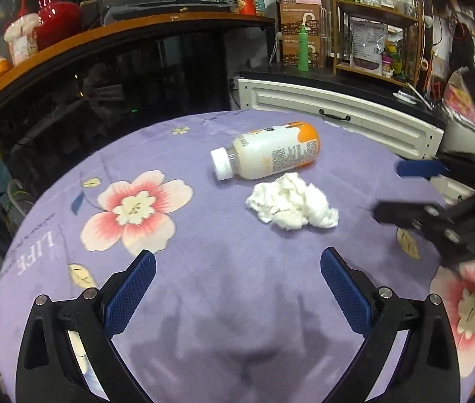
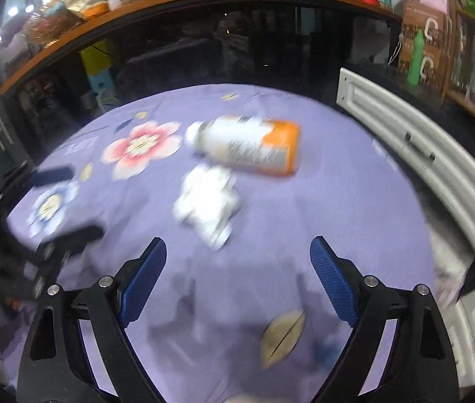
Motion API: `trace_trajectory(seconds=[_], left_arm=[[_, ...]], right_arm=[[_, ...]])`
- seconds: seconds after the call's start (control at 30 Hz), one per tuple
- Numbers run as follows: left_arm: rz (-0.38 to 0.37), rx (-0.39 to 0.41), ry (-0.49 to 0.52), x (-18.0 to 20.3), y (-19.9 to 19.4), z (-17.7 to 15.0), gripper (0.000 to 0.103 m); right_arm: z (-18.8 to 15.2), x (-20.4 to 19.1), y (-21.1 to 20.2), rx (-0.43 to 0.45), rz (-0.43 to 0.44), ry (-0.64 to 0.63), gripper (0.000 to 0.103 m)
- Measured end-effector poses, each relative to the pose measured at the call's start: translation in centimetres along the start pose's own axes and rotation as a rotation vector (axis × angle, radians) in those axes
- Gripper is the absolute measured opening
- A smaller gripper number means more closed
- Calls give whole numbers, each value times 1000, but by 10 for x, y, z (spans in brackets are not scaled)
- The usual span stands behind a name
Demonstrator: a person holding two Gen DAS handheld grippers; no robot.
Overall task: Collect trash
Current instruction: 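Move both tools back over the table toward the bottle and tissues, then grasp the crumpled white tissues with the left tool while the right tool grasps the white bottle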
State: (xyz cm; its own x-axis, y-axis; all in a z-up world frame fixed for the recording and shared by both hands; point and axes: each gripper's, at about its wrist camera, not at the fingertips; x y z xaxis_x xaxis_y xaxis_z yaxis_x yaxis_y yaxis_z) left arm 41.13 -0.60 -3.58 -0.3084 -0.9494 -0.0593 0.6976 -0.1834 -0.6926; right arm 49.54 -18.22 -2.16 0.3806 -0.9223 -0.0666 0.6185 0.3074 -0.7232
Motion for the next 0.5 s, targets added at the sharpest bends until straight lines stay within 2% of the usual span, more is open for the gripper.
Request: trace_trajectory(seconds=[0.13,0.23,0.37,0.43,0.5], left_arm=[[-43,-36,-26,13,21,10,97],[-57,-57,-44,24,40,22,97],[-69,-100,-52,41,67,40,97],[-38,-134,-43,48,81,47,96],[-14,-164,-48,52,94,49,82]], right_arm=[[36,19,15,-20,-40,-51,87],[51,39,20,-20,-61,-24,87],[47,60,22,-25,-73,19,87],[40,66,25,-31,-77,35,87],[34,70,26,-39,-75,48,87]])
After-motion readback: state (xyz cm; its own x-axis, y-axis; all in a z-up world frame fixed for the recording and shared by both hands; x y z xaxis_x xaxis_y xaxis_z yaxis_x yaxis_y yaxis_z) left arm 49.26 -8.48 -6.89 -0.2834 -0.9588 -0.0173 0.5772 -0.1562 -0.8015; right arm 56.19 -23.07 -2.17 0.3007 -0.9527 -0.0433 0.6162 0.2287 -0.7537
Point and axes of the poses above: each gripper's, at about its wrist camera, not at the fingertips, and y roughly the way its jaws point, x to its right, z to its top, and after that the axes turned 1 degree about -x, right-handed
